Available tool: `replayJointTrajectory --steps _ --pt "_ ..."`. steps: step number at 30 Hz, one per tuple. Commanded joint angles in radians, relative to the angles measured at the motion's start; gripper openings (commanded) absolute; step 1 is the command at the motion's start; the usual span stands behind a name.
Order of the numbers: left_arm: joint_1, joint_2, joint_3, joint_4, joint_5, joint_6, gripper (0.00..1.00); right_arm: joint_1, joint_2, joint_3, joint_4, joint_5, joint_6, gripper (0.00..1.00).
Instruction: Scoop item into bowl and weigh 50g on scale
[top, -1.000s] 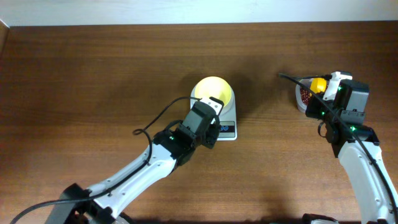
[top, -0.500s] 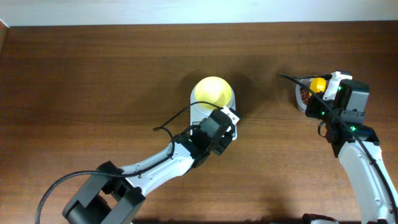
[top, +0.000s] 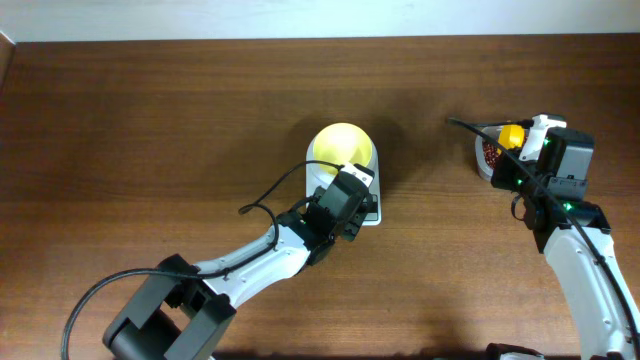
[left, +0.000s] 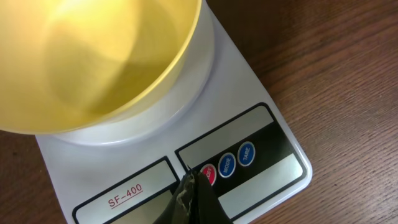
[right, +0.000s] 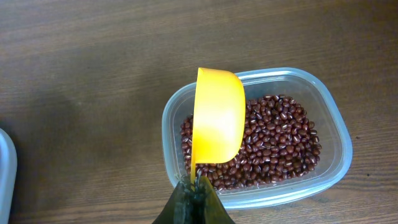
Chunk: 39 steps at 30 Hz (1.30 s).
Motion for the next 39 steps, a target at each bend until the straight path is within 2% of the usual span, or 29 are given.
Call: replayJointTrajectory --steps 1,16,19,34,39 --pt "0.002 0.024 0.012 0.006 -0.013 -0.013 0.00 -0.004 0.002 0.021 0.003 -0.006 0.012 0.04" --pt "0.002 0.063 0.012 0.023 -0.008 0.003 0.00 -0.003 0.002 0.021 0.003 -0.005 0.012 0.04" --pt "0.002 0.074 0.012 0.038 0.032 0.059 0.00 -0.003 0.002 0.021 0.003 -0.005 0.012 0.04" --pt "0.007 0.097 0.012 0.054 0.032 0.058 0.00 -0.003 0.002 0.021 0.003 -0.005 0.012 0.04" --pt "0.040 0.116 0.012 0.061 0.085 0.059 0.00 -0.003 0.002 0.021 0.004 -0.006 0.012 0.04"
